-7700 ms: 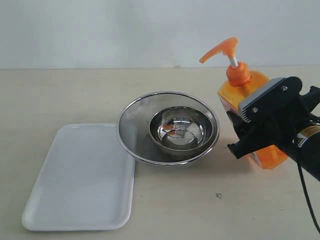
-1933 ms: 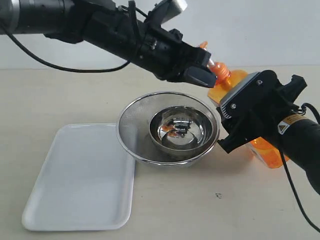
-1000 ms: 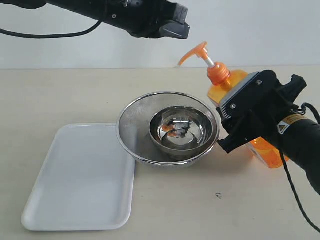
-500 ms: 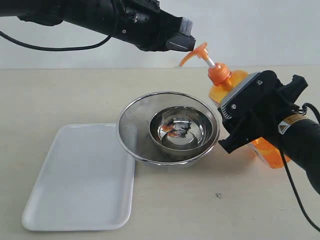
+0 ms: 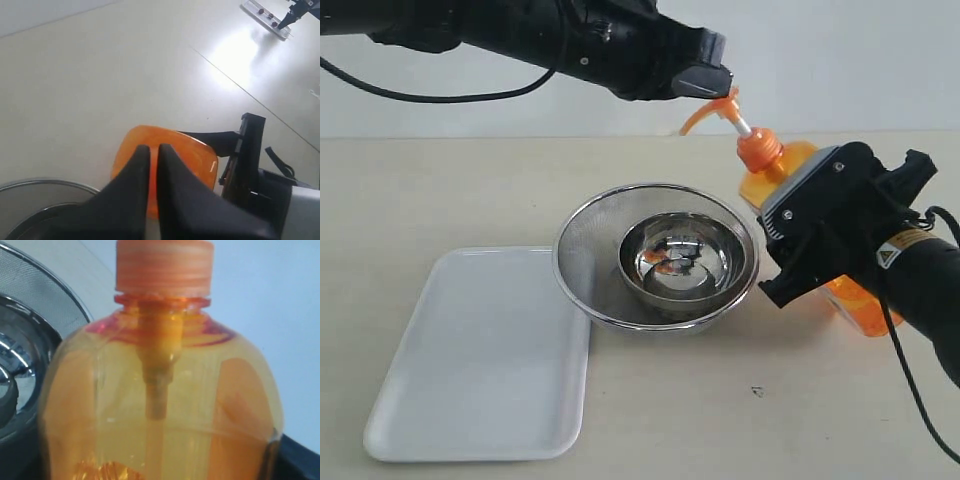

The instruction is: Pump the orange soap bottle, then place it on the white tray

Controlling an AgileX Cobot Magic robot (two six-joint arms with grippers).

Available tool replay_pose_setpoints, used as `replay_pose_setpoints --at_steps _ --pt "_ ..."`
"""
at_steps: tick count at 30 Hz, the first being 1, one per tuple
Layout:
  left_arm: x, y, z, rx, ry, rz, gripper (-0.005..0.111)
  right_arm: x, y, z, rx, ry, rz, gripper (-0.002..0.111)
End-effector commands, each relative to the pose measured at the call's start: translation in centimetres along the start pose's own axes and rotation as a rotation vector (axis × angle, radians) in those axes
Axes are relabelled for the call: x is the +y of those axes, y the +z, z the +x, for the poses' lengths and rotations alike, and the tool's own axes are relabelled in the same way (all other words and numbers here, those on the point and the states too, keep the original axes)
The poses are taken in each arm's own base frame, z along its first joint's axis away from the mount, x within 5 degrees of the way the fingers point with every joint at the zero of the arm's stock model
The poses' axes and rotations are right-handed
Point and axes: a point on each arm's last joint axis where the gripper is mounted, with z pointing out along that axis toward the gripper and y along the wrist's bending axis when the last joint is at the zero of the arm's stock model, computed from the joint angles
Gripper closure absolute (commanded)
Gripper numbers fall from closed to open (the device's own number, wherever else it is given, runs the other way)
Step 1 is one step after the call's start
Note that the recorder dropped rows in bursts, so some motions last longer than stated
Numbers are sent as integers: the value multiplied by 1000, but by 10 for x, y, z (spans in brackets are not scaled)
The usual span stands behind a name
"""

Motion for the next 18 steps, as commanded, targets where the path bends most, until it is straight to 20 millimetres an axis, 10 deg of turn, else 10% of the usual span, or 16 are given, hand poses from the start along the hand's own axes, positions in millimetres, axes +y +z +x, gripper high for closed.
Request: replay_pose_setpoints --at_steps 1,18 --pt "-11 15 13 68 13 60 102 -3 -1 -8 -55 -11 14 109" --pt "-2 29 26 111 -20 70 102 -3 -1 -8 -62 -12 16 109"
